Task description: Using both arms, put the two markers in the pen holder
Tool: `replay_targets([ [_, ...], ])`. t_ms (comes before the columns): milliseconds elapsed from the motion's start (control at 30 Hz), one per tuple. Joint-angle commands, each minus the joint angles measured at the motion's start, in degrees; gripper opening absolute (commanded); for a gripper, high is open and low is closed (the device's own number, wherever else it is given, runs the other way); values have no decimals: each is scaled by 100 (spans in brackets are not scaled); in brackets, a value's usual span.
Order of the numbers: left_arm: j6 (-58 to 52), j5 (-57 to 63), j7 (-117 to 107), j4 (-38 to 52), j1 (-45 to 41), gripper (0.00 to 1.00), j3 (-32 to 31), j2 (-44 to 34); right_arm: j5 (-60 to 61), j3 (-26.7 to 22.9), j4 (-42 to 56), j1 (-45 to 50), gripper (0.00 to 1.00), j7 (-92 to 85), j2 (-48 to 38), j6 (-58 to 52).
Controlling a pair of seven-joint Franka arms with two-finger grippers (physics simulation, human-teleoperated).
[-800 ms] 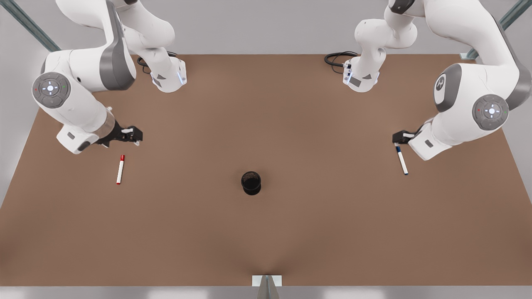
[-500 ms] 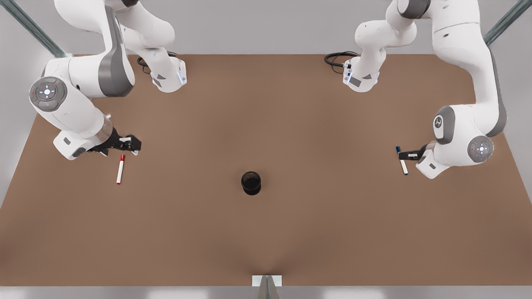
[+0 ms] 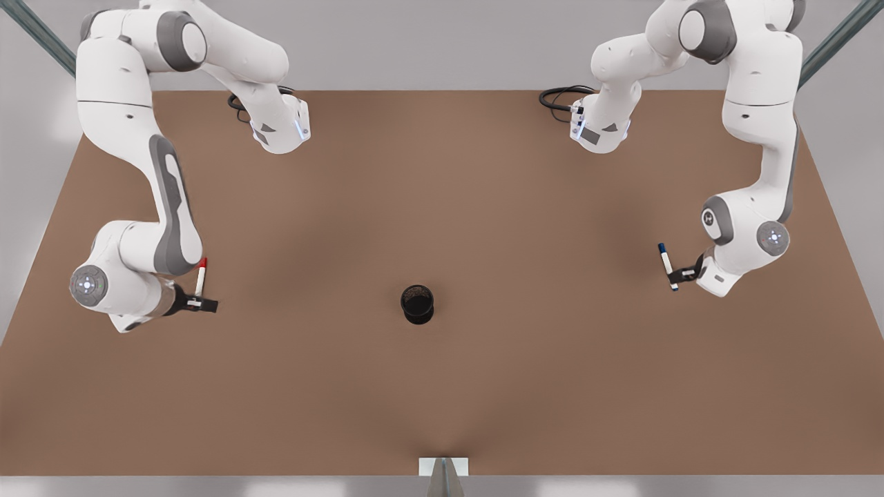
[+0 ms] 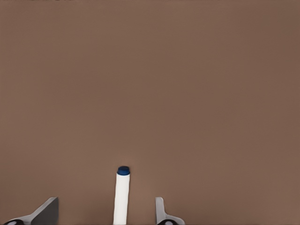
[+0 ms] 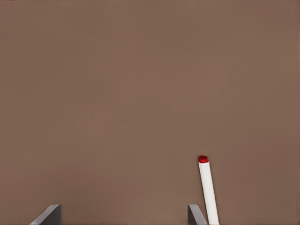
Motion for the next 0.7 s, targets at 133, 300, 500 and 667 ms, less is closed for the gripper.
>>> replay_targets([
  [133,1177,11,976,-203,-11,100,-31,224,-9,2,-948,-526,100,-1408,69,1789],
  [300,1168,11,1020,-194,-20,73,-31,259,-730,2,-1054,-684,100,-1646,148,1921],
  [500,1168,11,1020,-150,-11,66,-31,382,-756,2,-1072,-596,96,-1734,272,2018],
  [667,1168,11,1020,-141,-20,56,-31,400,-800,2,-1071,-684,96,-1734,280,1974],
])
